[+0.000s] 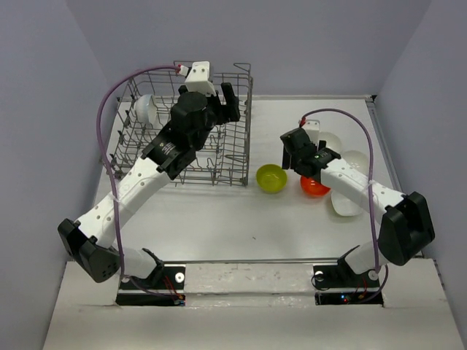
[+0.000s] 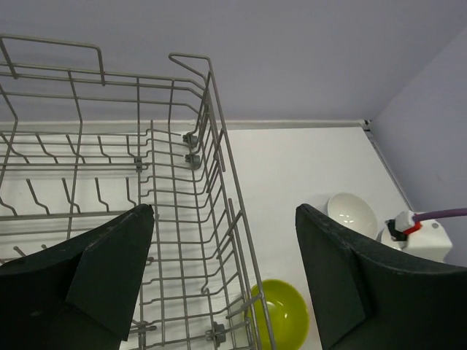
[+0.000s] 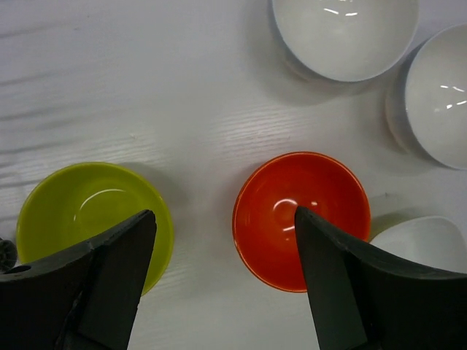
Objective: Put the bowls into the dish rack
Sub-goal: Pick up the bowl from the center of the board.
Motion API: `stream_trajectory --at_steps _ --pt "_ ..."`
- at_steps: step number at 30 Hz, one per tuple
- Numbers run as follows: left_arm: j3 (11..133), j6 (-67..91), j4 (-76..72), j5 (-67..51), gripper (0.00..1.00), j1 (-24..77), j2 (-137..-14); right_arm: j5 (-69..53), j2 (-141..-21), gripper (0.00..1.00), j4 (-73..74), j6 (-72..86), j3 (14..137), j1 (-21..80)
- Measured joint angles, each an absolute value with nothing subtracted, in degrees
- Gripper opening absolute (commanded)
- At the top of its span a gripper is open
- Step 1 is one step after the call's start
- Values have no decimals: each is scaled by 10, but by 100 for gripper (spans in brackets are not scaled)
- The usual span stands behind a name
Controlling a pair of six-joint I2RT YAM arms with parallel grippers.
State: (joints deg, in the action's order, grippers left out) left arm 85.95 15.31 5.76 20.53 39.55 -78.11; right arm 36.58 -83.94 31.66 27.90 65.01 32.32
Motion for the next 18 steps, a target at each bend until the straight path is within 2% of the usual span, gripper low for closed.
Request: stream_trajectory --at_steps 3,12,18 --pt "847 156 54 209 88 402 -765 342 -856 76 307 279 646 323" --pt "811 156 54 219 88 402 -741 289 -897 75 254 281 635 323" --pt "800 157 54 218 88 402 -737 302 -909 75 244 286 635 323"
